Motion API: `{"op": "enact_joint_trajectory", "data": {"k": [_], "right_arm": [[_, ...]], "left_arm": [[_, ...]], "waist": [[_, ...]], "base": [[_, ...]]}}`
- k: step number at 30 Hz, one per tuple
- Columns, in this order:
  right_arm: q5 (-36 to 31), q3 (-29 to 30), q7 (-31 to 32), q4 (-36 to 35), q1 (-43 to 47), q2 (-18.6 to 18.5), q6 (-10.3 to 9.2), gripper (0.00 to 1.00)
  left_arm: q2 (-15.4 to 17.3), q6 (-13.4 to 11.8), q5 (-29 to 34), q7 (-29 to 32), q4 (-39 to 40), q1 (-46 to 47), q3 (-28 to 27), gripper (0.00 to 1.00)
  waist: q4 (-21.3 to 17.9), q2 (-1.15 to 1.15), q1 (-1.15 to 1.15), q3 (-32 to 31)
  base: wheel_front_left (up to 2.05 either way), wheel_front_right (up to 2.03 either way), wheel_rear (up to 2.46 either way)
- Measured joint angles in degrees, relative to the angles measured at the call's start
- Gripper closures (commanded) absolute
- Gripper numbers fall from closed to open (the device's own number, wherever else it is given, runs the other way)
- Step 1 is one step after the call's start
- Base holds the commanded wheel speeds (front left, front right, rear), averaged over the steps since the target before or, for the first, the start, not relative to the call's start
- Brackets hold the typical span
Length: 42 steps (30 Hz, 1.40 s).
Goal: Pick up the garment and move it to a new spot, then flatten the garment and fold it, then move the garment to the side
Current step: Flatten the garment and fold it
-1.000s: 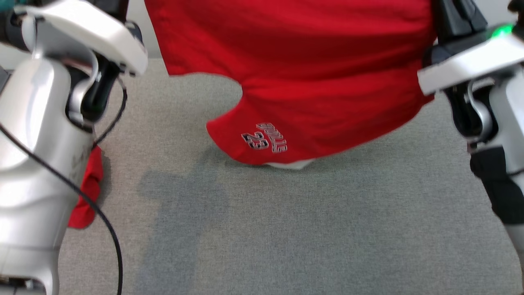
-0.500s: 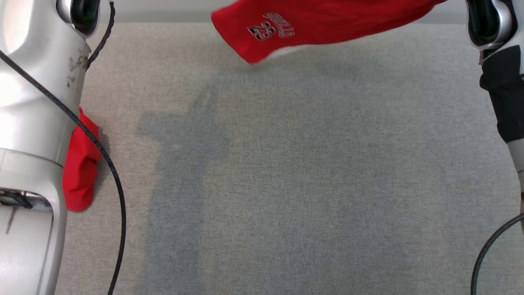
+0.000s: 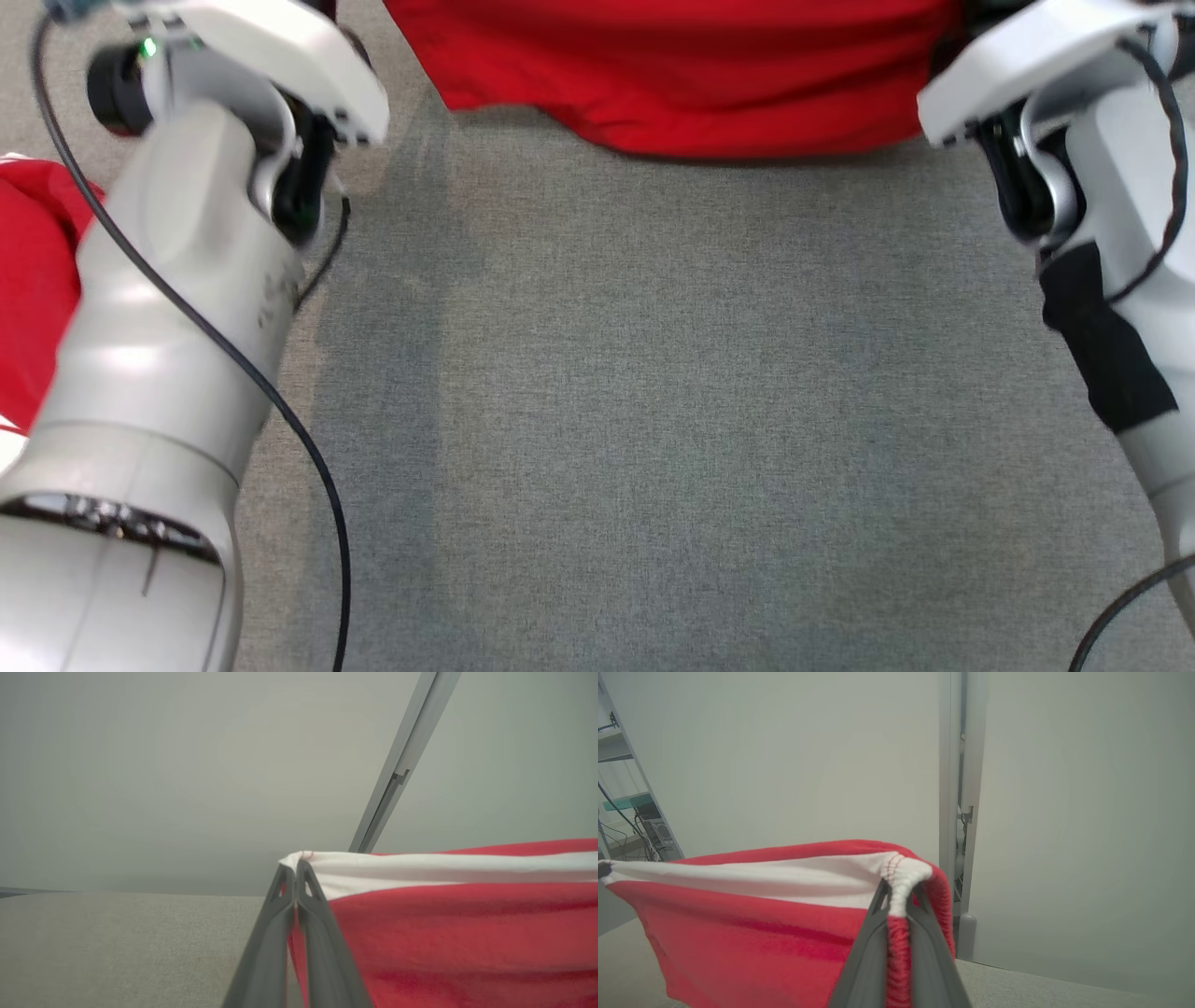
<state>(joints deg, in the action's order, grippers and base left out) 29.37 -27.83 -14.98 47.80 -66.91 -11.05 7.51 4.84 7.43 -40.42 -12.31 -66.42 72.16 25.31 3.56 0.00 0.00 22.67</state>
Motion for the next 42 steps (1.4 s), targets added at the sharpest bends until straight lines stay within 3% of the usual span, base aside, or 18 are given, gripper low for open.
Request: {"op": "enact_joint_trajectory", "data": {"k": [7, 15, 23, 33, 42], "right_arm": [[6.64, 1.01, 0.0, -6.92, 12.26, -2.19, 0.0, 1.0], [11.43, 1.0, 0.0, -13.56, 28.72, -2.12, 0.0, 1.0], [13.32, -1.12, 0.0, -16.64, 42.82, -1.89, -0.01, 1.0], [12.46, 0.86, 0.41, -18.68, 56.69, -3.36, -0.01, 1.0], [8.16, 5.0, 5.59, -25.07, 68.63, -4.15, -0.01, 1.0]], "left_arm": [[1.18, 0.08, -1.11, -2.43, 5.32, -11.28, 1.33, 1.0], [4.42, -1.72, 4.76, -2.57, 24.41, -29.92, -3.12, 1.0], [7.42, -6.55, 7.1, -1.16, 40.49, -50.56, -2.19, 1.0], [10.57, -13.67, 5.43, 9.72, 59.88, -71.62, 1.16, 1.0], [13.89, -18.58, 2.99, 17.62, 70.91, -82.98, 2.23, 1.0]], "waist": [[-0.32, 0.0, 0.0, -0.99], [-0.39, 0.0, 0.0, -4.53], [-0.92, 0.0, 0.0, -10.29], [-0.03, 0.0, 0.0, -17.14], [2.21, 0.0, 0.0, -20.68]], "base": [[0.0, 0.0, 0.0], [0.0, 0.0, 0.0], [0.0, 0.0, 0.0], [0.0, 0.0, 0.0], [0.0, 0.0, 0.0]]}}
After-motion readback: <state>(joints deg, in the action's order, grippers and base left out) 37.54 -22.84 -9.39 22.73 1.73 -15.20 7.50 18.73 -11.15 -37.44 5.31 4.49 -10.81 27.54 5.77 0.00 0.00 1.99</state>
